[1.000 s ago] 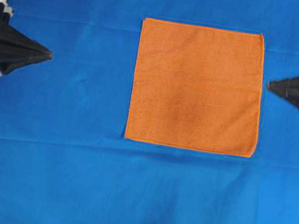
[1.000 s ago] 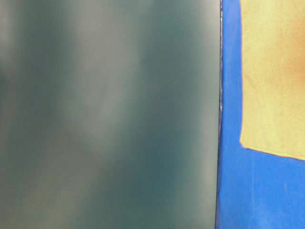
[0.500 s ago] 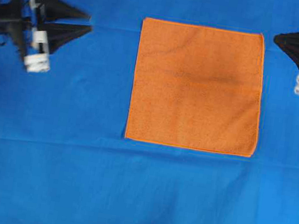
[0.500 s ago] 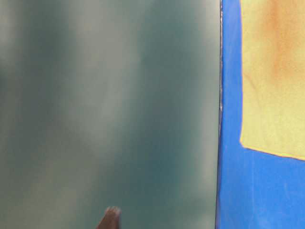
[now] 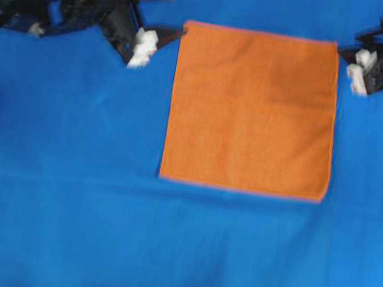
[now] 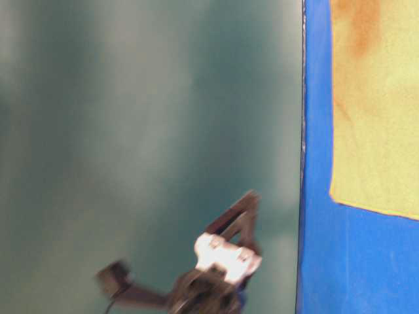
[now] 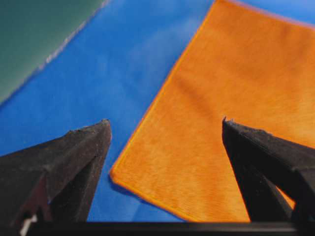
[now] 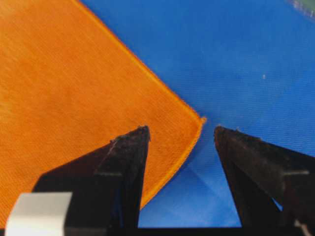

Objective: Fold the orange towel.
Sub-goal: 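Move both grippers to the towel's top-left and top-right corners, then grasp the orange towel's top corners with both grippers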

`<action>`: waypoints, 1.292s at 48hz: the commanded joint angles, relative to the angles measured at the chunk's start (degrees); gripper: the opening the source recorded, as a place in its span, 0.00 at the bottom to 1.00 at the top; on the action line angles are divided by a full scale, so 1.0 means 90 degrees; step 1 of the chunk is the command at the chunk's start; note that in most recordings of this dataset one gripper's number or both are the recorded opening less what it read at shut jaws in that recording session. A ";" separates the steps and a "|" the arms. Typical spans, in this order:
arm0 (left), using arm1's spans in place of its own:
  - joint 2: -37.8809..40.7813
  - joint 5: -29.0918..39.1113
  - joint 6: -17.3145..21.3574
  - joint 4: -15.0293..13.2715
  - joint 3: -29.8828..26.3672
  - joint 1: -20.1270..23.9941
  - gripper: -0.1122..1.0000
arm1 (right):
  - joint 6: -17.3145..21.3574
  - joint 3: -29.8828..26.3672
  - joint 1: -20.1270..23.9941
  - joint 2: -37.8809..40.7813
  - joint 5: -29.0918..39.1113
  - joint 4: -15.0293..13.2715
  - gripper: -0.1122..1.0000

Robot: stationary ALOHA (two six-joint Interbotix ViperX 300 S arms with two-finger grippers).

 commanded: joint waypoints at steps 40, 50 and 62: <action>0.1992 0.0410 0.0234 0.0029 -0.1084 0.0215 0.52 | -0.0039 -0.0400 -0.0479 0.2051 -0.1133 -0.0176 0.26; 0.1992 0.0615 0.0459 0.0039 -0.1113 0.0195 0.11 | 0.0049 -0.0352 -0.0469 0.2012 -0.1152 -0.0146 0.11; 0.1777 0.0654 0.0527 0.0029 -0.1162 0.0225 0.11 | 0.0059 -0.0322 -0.0469 0.1689 -0.1084 -0.0049 0.11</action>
